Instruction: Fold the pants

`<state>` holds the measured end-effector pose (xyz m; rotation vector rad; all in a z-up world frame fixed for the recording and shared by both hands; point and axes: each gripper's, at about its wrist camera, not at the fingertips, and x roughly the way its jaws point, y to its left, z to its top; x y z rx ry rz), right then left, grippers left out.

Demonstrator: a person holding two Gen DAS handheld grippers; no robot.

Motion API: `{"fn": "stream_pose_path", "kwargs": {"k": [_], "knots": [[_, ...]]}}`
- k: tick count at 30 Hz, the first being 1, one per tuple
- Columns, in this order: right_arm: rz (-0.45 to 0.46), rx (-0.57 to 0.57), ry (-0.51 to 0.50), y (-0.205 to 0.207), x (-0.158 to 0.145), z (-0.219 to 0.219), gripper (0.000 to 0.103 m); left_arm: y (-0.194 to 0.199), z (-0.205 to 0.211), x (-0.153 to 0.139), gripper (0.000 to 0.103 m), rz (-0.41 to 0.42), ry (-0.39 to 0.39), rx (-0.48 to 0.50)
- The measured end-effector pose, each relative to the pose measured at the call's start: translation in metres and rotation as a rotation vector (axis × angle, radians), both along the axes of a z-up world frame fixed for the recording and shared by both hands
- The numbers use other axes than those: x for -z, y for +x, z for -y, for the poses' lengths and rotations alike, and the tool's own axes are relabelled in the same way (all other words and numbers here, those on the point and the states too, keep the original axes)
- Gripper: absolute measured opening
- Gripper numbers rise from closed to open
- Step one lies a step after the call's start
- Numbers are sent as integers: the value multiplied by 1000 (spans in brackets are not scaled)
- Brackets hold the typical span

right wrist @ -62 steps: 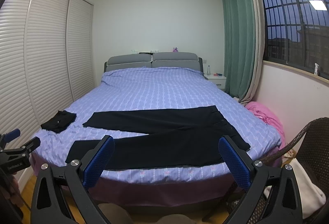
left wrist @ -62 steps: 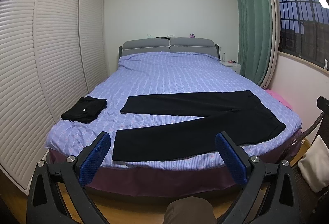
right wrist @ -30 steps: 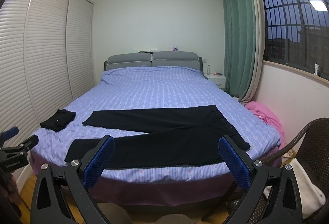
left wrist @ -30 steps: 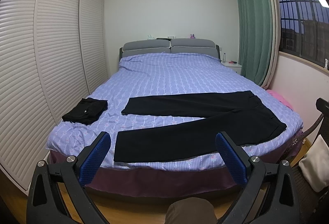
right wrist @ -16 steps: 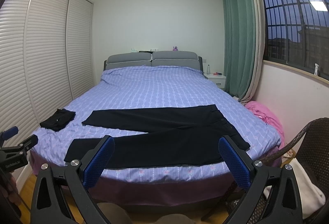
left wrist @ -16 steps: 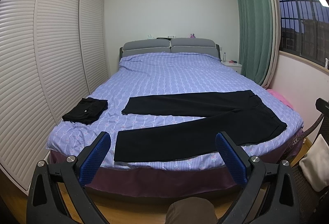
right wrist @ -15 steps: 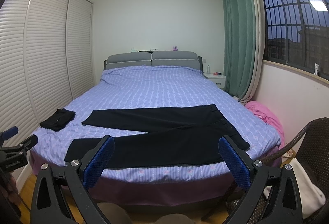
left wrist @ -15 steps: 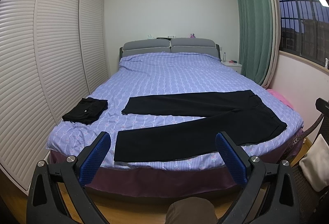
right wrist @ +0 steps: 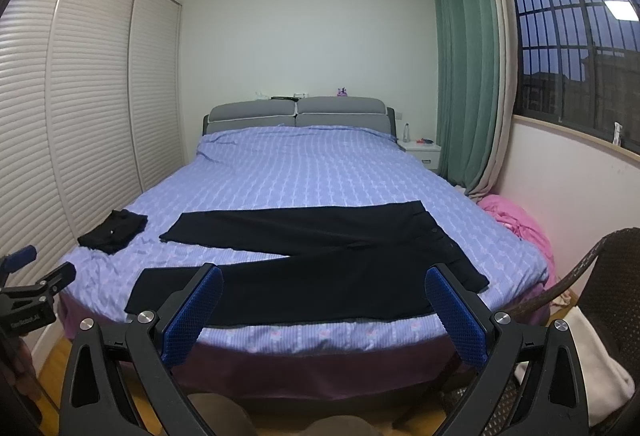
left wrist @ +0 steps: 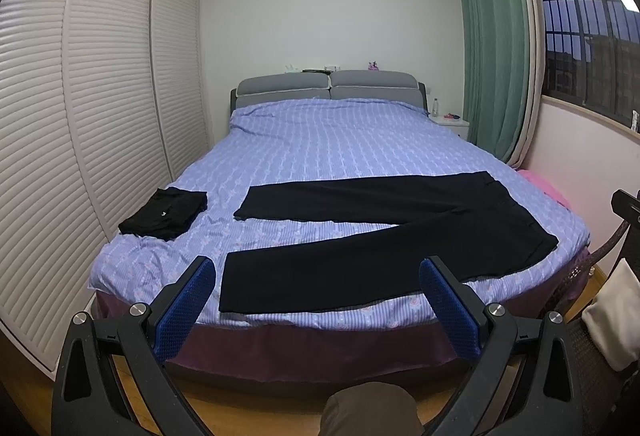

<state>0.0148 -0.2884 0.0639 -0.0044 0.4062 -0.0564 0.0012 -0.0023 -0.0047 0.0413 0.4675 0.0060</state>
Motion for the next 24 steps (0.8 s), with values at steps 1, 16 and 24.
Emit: {"fn": "stream_pose_path", "kwargs": {"k": [1, 16, 24], "knots": [[-2, -2, 1, 0, 0, 0, 103, 1, 0, 0, 103, -2, -1, 1], [-22, 27, 19, 36, 8, 11, 103, 50, -7, 16, 103, -41, 27, -27], [-52, 22, 15, 90, 25, 1, 103, 95, -22, 38, 103, -36, 16, -43]]}}
